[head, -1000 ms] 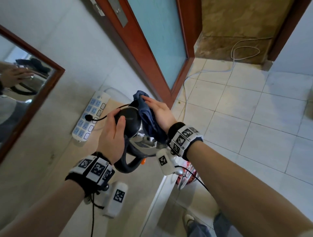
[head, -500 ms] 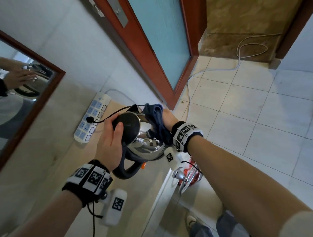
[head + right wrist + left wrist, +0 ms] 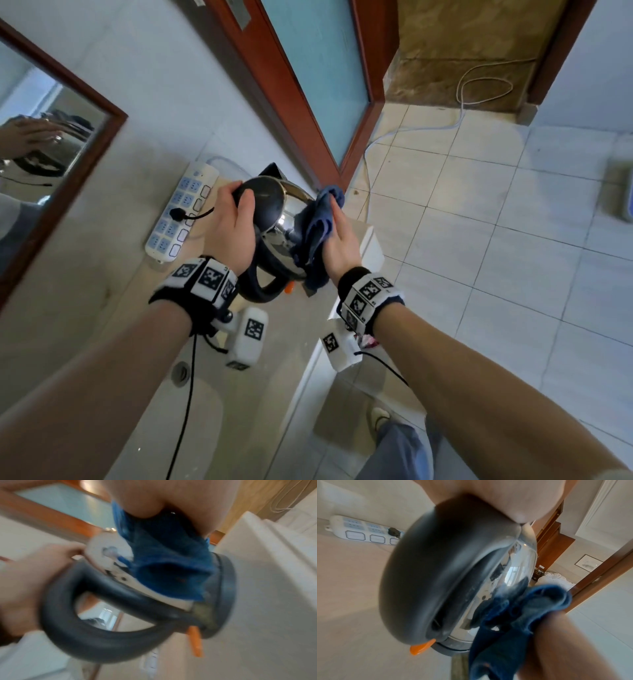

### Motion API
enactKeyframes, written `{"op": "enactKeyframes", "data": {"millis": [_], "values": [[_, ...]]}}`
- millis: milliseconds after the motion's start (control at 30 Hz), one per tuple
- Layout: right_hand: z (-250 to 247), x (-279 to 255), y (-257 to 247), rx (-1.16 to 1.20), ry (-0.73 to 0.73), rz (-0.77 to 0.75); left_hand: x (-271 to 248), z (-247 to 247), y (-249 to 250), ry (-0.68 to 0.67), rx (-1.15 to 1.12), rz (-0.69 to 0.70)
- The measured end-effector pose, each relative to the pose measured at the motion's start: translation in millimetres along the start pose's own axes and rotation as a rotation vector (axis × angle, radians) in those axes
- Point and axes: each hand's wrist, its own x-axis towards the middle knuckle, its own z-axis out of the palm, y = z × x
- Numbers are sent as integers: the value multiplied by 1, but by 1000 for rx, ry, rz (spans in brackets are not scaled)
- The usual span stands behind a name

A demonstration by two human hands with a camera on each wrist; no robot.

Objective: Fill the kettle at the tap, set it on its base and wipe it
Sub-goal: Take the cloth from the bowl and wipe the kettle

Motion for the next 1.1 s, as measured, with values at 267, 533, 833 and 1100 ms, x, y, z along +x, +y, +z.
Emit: {"op": "enactKeyframes", "data": {"millis": [267, 533, 833, 1100], "values": [[44, -44, 9, -28, 179, -108, -1, -1, -1, -12, -7, 16], [72, -63, -2, -15, 192, -28, 1, -2, -3, -7, 50, 53], [49, -60, 26, -257, 115, -322, -4, -7, 4, 7, 146, 52], [10, -45, 47, -101, -31, 1, 0, -3, -3, -28, 71, 78]]}}
